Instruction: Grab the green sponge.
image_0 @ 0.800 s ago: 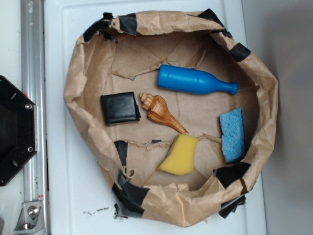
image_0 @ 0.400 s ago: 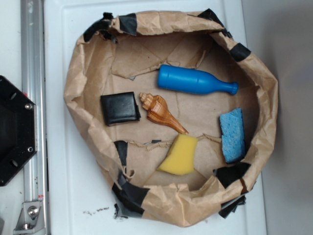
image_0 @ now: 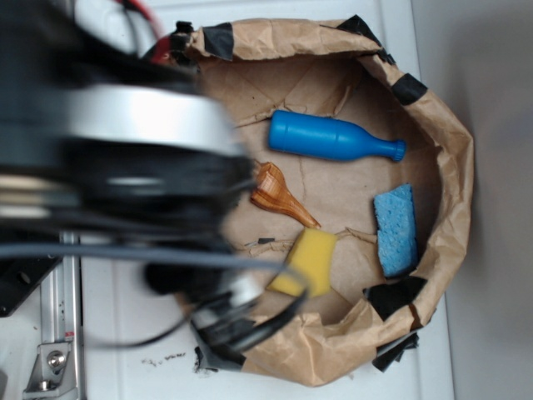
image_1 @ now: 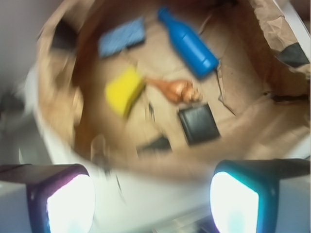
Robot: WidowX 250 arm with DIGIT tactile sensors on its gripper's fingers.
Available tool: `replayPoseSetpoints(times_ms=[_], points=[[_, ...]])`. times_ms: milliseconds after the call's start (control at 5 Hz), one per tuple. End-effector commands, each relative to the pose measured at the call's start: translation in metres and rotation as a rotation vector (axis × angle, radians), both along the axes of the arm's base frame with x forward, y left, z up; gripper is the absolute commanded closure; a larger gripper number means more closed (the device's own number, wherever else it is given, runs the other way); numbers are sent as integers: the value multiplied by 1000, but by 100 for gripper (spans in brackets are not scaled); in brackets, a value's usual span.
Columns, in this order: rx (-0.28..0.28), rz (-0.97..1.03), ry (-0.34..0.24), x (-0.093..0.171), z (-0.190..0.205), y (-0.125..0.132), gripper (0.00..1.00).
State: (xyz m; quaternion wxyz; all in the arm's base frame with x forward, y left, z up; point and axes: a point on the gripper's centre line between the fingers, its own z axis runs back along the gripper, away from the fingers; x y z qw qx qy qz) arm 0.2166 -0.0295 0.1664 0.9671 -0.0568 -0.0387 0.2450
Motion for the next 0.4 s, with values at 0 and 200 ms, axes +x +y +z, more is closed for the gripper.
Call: replayPoseSetpoints(times_ms=[0, 200], points=[[-23, 183, -8, 62, -57, 12, 0], [-41, 183, 39, 69, -85, 4, 0]])
